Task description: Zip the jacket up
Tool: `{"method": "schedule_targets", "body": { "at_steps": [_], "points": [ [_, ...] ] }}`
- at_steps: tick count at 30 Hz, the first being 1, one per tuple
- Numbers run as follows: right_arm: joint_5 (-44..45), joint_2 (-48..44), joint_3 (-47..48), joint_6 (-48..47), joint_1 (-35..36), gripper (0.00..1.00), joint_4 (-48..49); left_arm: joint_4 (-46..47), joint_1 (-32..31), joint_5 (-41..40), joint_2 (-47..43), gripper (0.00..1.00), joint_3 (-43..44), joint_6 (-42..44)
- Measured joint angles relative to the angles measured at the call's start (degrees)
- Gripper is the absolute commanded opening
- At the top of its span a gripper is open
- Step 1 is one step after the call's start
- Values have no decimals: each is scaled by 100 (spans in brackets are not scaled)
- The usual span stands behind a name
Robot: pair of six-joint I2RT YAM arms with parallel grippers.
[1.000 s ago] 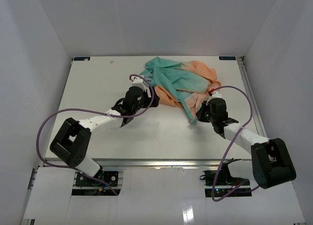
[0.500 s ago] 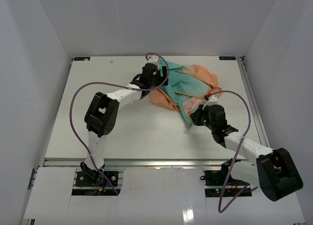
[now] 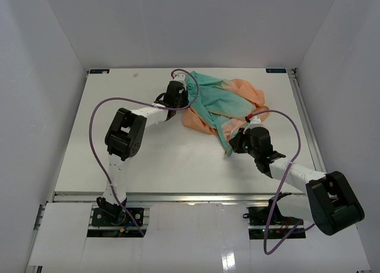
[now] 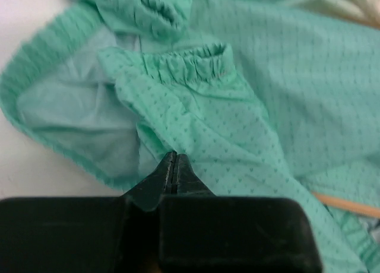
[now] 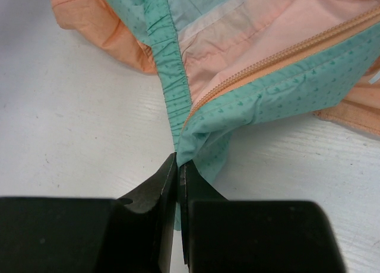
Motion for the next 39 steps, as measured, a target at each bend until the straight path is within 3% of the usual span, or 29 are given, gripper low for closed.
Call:
{"method": "schedule_targets", "body": {
  "at_steps": [6, 14, 20, 26, 32, 35, 39],
  "points": [
    [170, 128, 6, -4, 20, 8, 20, 279, -30, 144, -1039, 0, -1401, -60],
    [358, 464, 497, -31, 20, 8, -164, 609, -185, 77, -3068, 0, -3033, -30],
    [343, 513, 627, -31, 22, 8, -273, 741, -971, -5, -4525, 0, -4271, -4],
    [290, 501, 626, -26, 29, 8, -278, 901, -1800, -37, -5114, 4, -5516, -270],
    [287, 393, 463, -24, 33, 8, -282, 841, -1980, 57, -5220, 55, -6122, -538],
    [309, 320, 416, -24, 33, 8, -319, 717, -1999, 103, -5569, 65, -6106, -593],
    [329, 145, 304, -22, 33, 8, -317, 413, -1988, -207, -5894, 69, -5671, -591]
  ]
}}
